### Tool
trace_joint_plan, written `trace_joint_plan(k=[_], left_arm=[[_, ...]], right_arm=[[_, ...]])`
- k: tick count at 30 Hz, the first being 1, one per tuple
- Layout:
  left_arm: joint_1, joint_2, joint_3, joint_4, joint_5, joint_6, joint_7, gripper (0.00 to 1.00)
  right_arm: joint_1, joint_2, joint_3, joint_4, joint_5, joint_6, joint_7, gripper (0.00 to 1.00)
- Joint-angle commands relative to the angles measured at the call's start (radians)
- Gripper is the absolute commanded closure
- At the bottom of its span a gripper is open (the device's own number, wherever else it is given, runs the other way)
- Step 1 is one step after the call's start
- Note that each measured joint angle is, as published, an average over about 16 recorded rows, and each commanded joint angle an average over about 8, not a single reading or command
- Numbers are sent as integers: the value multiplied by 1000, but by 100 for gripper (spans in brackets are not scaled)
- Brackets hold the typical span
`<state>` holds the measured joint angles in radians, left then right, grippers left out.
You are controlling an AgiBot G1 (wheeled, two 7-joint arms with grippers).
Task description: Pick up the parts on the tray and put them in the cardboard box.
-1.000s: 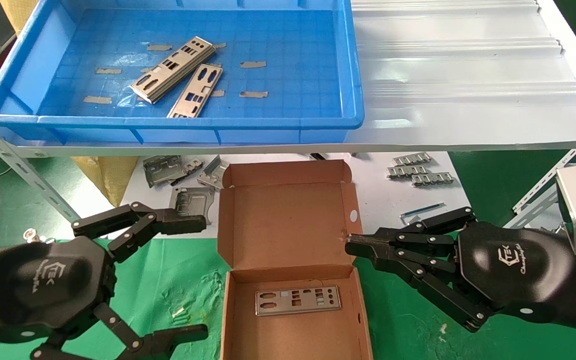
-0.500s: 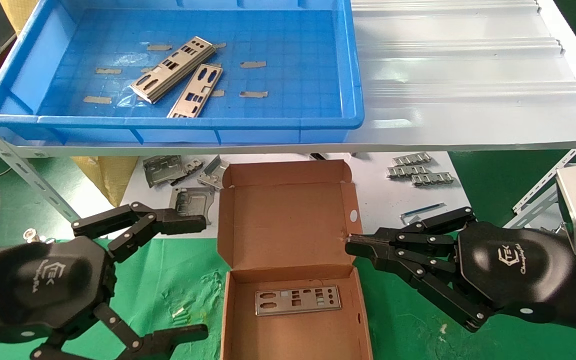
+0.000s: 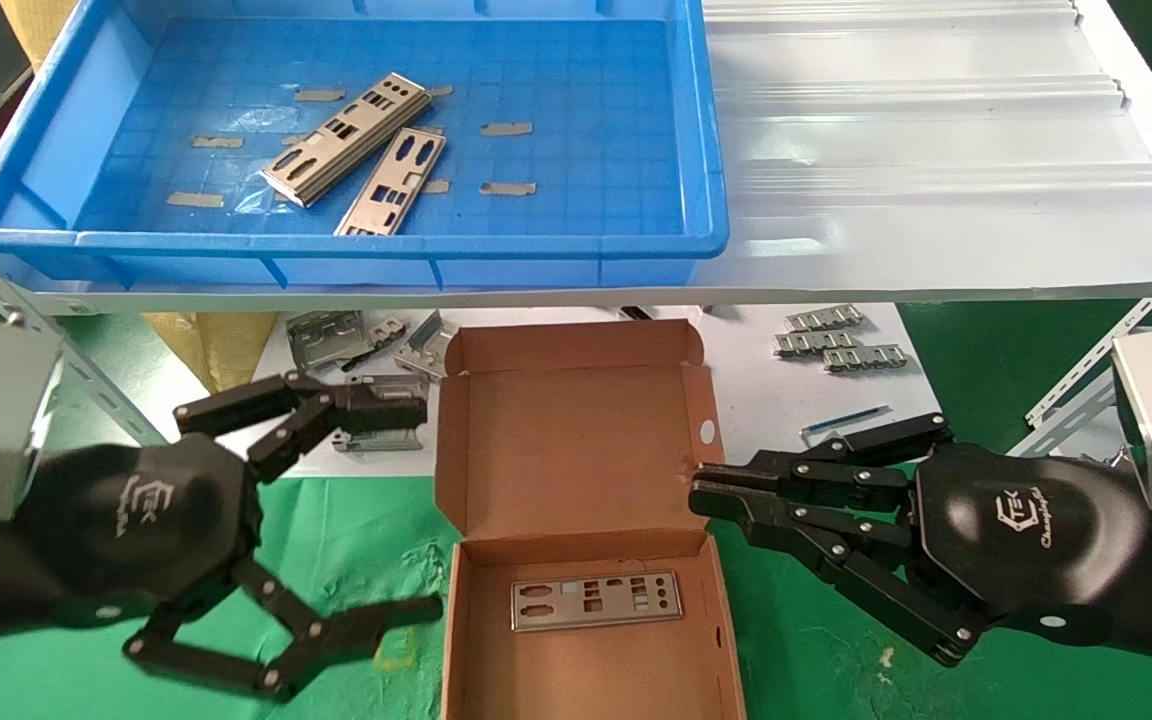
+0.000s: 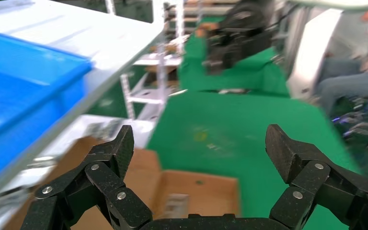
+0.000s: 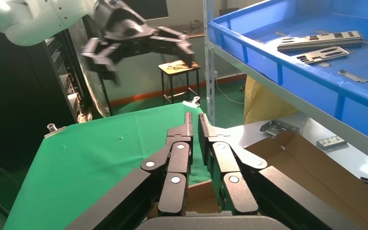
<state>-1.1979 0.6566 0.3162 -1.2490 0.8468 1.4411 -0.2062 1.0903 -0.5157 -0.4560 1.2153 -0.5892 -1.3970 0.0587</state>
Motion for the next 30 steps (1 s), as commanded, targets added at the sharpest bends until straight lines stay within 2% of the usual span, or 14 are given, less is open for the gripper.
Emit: trace_joint_plan(k=[1, 15, 25, 30], left_arm=[[-36, 11, 11, 6, 38, -19, -5, 0], [-396, 166, 118, 283, 269, -107, -152, 0], [-604, 311, 240, 549, 473, -147, -261, 0], [-673, 355, 280, 652, 539, -153, -293, 0]], right_arm=[[0, 0, 0, 0, 0, 0, 0, 0], [0, 0, 0, 0, 0, 0, 0, 0], [0, 0, 0, 0, 0, 0, 0, 0], [0, 0, 0, 0, 0, 0, 0, 0]])
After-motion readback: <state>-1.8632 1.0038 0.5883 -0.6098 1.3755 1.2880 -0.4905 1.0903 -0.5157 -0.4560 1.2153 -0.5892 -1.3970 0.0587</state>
